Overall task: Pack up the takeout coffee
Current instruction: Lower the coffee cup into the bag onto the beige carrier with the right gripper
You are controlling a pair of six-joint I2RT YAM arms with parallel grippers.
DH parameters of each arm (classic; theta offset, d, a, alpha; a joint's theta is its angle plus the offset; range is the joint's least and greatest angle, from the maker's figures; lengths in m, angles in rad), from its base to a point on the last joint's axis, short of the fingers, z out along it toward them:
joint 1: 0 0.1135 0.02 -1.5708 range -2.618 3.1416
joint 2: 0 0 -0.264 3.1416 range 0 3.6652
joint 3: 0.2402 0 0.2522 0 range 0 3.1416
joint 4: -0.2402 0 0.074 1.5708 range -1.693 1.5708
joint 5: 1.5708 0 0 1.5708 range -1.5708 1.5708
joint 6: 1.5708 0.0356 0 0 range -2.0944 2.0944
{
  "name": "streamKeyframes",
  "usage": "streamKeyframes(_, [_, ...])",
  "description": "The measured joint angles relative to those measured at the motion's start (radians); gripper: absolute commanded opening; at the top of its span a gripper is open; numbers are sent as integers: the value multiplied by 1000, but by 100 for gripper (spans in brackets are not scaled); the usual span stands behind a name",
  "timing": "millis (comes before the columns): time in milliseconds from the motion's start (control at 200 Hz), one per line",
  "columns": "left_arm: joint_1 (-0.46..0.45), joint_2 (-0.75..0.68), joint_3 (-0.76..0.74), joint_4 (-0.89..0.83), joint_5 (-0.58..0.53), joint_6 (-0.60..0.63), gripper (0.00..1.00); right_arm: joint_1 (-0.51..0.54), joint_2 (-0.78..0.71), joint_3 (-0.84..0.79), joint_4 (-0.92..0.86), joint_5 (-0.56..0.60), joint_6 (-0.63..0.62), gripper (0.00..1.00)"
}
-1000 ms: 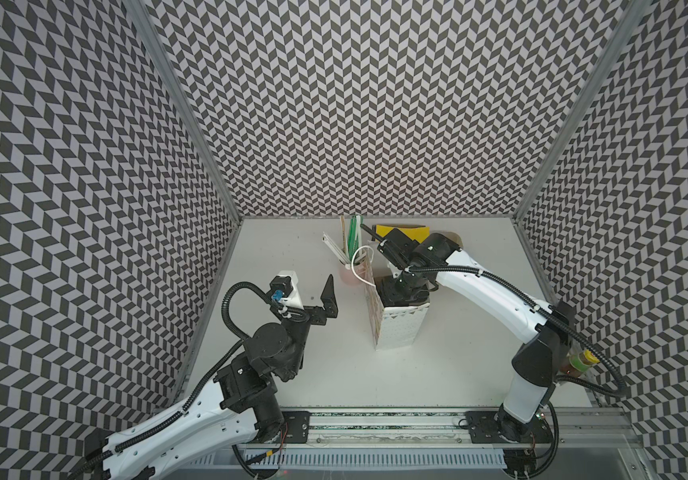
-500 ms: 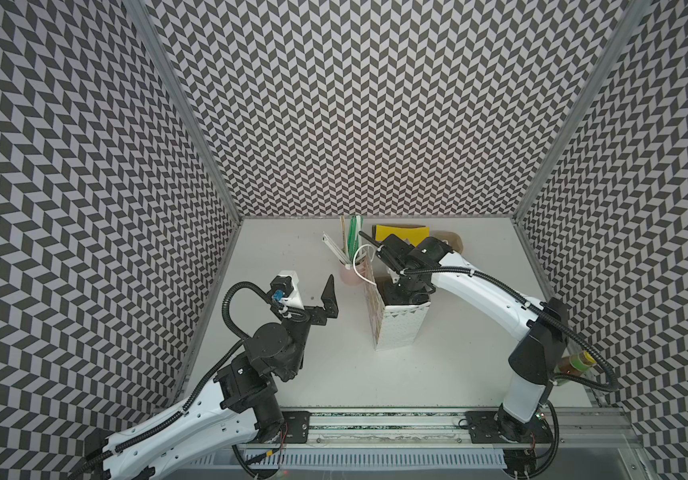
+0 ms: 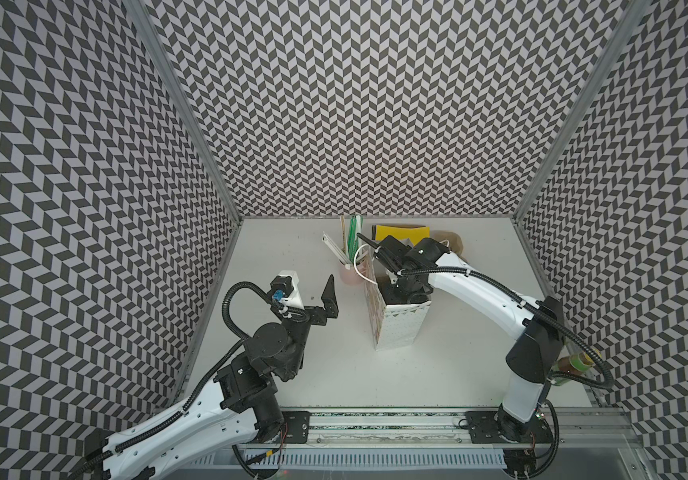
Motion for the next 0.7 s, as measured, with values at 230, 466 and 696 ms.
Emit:
streamKeyframes(230, [3,0,0,0,6,0,100,4,4,2,-2,10,0,0])
streamKeyframes(466, [3,0,0,0,8,0,100,8,8,3,-3,17,-1,0])
streamKeyframes(696, [3,0,0,0,11,4,100,11,15,3,-3,27,-3,0])
